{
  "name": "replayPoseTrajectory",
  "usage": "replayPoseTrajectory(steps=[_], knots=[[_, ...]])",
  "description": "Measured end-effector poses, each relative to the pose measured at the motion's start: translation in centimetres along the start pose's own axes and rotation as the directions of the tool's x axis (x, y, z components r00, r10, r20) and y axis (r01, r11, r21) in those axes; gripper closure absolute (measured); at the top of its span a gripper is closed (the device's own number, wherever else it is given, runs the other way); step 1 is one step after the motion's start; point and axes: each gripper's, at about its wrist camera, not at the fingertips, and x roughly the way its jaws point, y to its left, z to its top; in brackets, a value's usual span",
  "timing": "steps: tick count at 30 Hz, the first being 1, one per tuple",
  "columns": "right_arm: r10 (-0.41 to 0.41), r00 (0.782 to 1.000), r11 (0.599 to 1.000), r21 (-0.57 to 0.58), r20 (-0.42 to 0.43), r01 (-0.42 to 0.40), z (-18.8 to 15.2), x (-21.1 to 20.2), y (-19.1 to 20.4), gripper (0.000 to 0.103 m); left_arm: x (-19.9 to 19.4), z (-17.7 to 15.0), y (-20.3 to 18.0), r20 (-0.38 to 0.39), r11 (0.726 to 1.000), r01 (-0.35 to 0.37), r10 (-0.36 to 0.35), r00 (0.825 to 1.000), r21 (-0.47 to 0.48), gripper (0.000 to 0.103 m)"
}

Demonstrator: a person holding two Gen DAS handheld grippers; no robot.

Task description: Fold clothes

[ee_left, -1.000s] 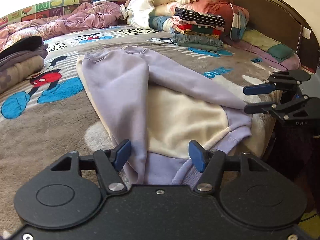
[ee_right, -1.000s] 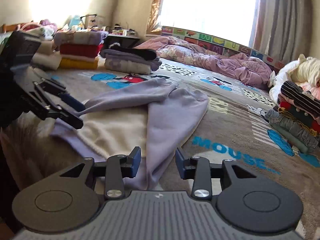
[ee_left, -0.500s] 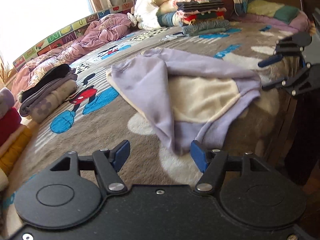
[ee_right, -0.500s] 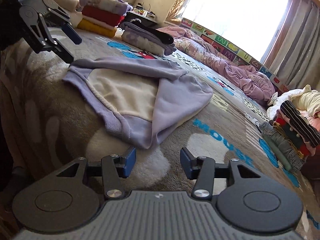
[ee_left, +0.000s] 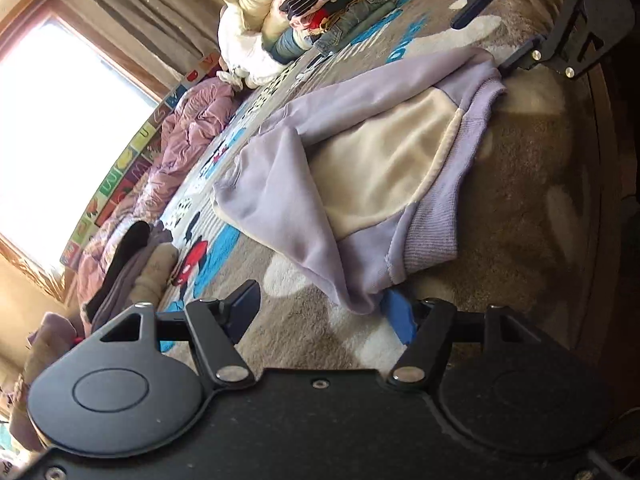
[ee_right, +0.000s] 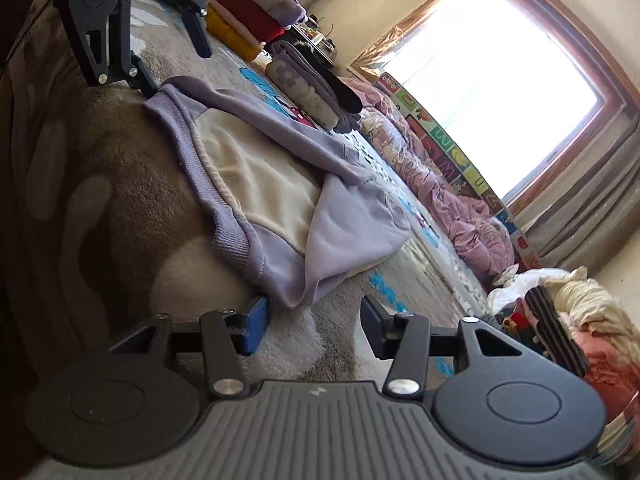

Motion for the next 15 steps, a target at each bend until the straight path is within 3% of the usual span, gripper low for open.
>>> replayPoseTrajectory(steps=[7,13,15], knots=[[-0.067,0.997,0.994,-0.082,0.049,0.071,0.0,0.85,0.59,0.052,0.47,0.17,-0.8,0.061,0.99,-0.094,0.088,0.994,0.109,0.037],[-0.066,0.993,0.991,-0.112,0.095,0.076,-0.27,1.01,-0.03,0.054,-0.1,0.65,-0.43,0.095,0.985,-0.119,0.108,0.99,0.128,0.058],[-0.041,0.993,0.99,-0.131,0.113,0.056,-0.51,0.95,-0.26,0.064,-0.14,0.77,-0.2,0.098,0.986,-0.114,0.102,0.99,0.121,0.063]])
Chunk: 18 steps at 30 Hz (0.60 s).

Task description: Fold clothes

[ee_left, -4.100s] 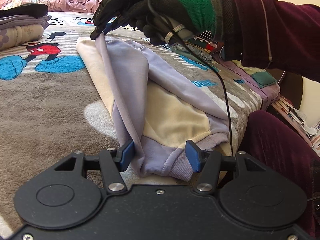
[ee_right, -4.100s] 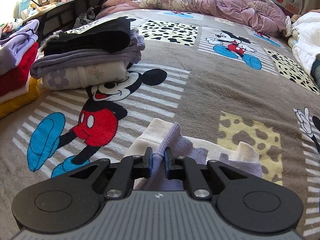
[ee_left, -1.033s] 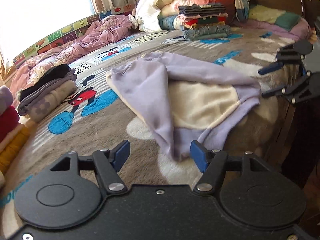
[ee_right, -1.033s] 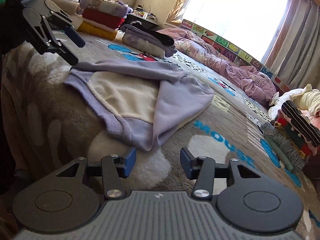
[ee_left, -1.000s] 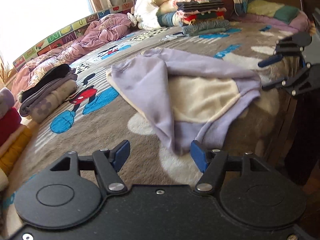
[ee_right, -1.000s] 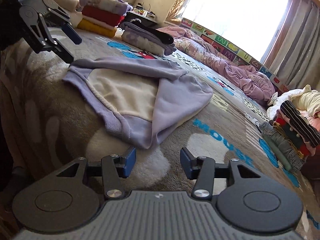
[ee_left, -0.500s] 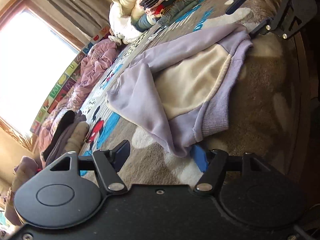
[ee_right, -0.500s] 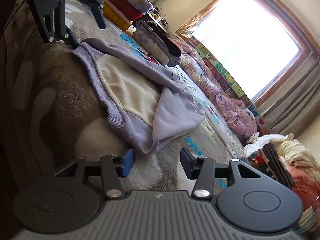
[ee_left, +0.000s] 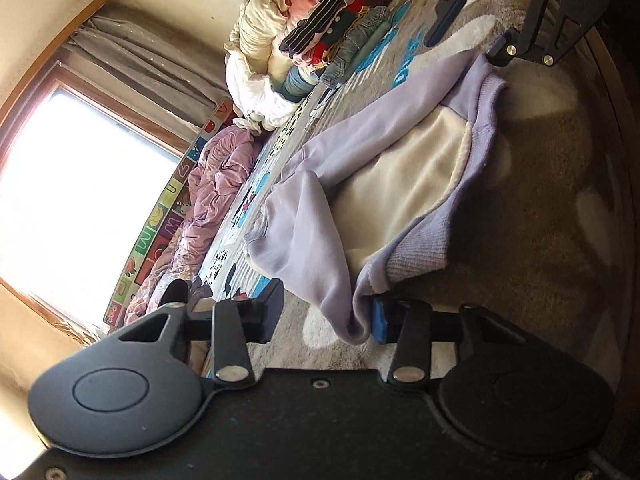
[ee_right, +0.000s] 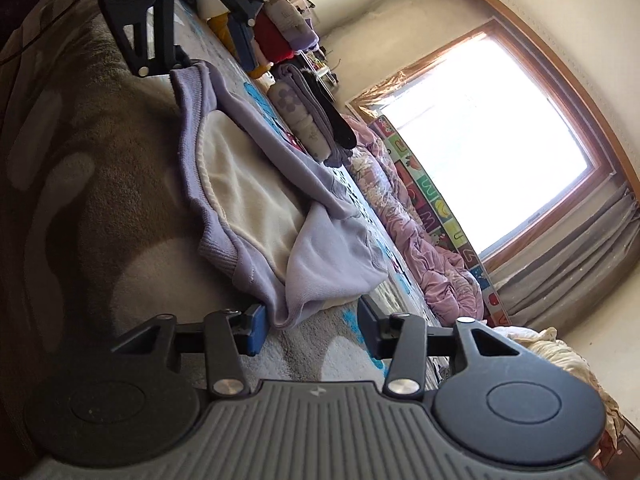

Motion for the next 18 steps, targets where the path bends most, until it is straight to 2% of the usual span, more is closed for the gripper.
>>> replayPoseTrajectory(steps=[1,4,6,11,12,18], knots=[[0.014,1.0,1.0,-0.003,0.01,-0.014,-0.1,0.0,-0.2,0.067,0.0,0.1,0.1,0.0,1.0,0.005,-0.005,1.0,-0.006,0.067],[0.051,0.998,0.998,0.019,0.036,-0.052,-0.3,-0.1,-0.8,0.078,0.2,0.4,0.4,0.001,0.999,0.015,-0.015,1.0,-0.04,0.07],[0.074,0.996,0.996,0.049,0.057,-0.077,-0.2,-0.2,-1.3,0.094,0.3,0.6,0.9,0.003,0.997,0.019,-0.019,1.0,-0.081,0.07],[0.059,0.992,0.979,0.186,0.111,-0.079,0.6,-0.4,-3.8,0.096,0.8,0.9,2.3,0.002,0.984,0.008,-0.008,1.0,-0.179,0.073],[0.049,0.992,0.973,0.218,0.12,-0.074,0.7,-0.4,-4.5,0.096,0.9,0.9,2.7,0.004,0.978,0.01,-0.009,1.0,-0.206,0.075],[0.025,0.988,0.912,0.401,0.155,-0.086,0.7,0.5,-7.9,0.096,2.4,1.1,5.7,0.041,0.922,0.049,-0.036,0.999,-0.383,0.084]])
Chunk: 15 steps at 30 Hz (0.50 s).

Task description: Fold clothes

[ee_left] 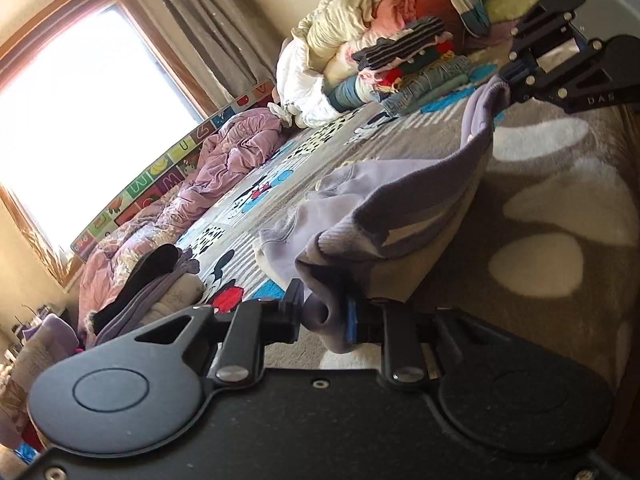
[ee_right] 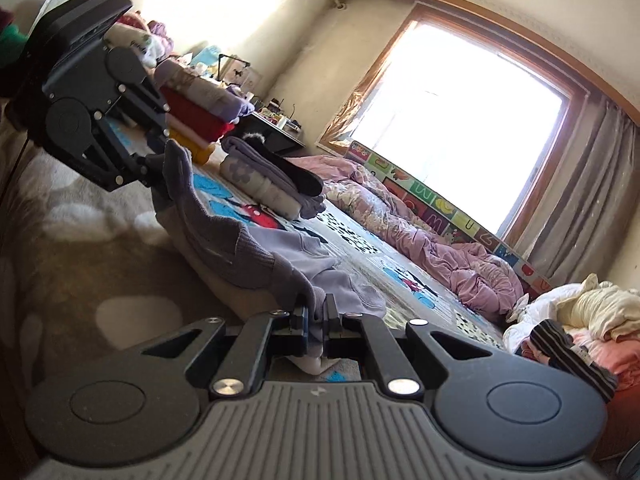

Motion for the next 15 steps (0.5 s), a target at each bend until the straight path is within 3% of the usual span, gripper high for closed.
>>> replayPoseTrajectory(steps=[4,9,15], knots=[[0.02,1.0,0.989,0.145,0.005,-0.021,0.0,1.3,-2.4,0.097,1.4,0.6,2.1,0.027,0.991,0.031,-0.028,0.999,-0.128,0.089],[0.039,0.999,0.953,0.299,0.011,-0.041,-0.2,3.4,-5.3,0.097,3.4,1.4,4.6,0.07,0.96,0.06,-0.043,0.997,-0.273,0.091],[0.044,0.999,0.9,0.433,0.03,-0.053,-0.5,6.6,-8.2,0.097,5.5,2.4,6.4,0.091,0.936,0.064,-0.034,0.995,-0.346,0.095]])
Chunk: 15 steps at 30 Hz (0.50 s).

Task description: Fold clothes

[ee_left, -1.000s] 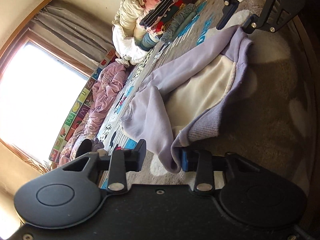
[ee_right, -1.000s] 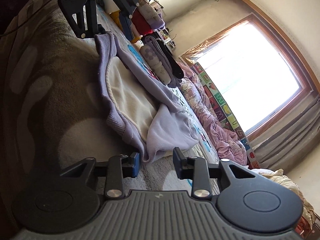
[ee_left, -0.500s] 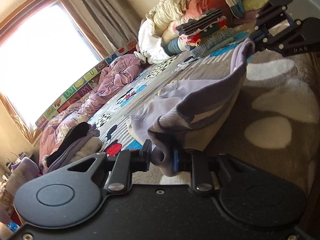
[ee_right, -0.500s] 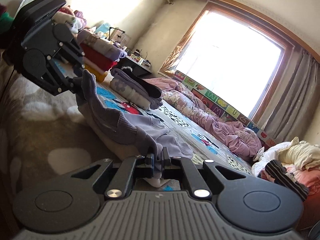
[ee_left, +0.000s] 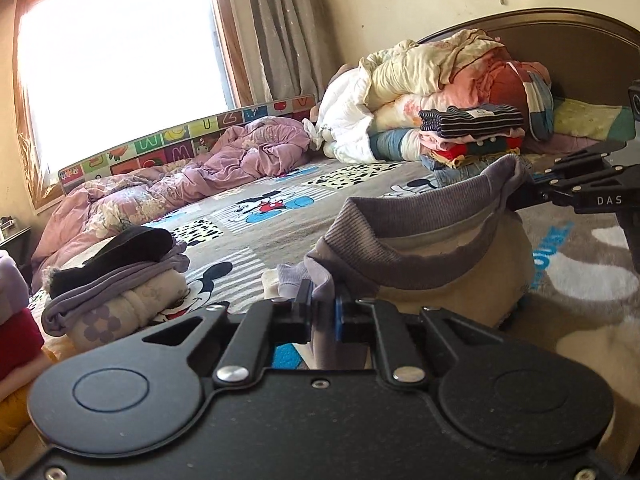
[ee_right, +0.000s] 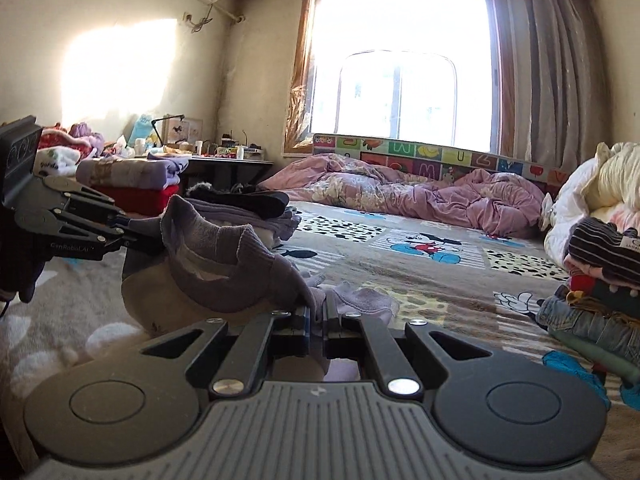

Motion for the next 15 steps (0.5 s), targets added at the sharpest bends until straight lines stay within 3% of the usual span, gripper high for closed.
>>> replayPoseTrajectory(steps=[15], knots=[[0.006,1.0,0.984,0.178,0.019,-0.01,2.2,7.9,-4.8,0.097,5.6,1.6,4.1,0.028,0.995,-0.021,0.024,0.999,-0.095,0.096]])
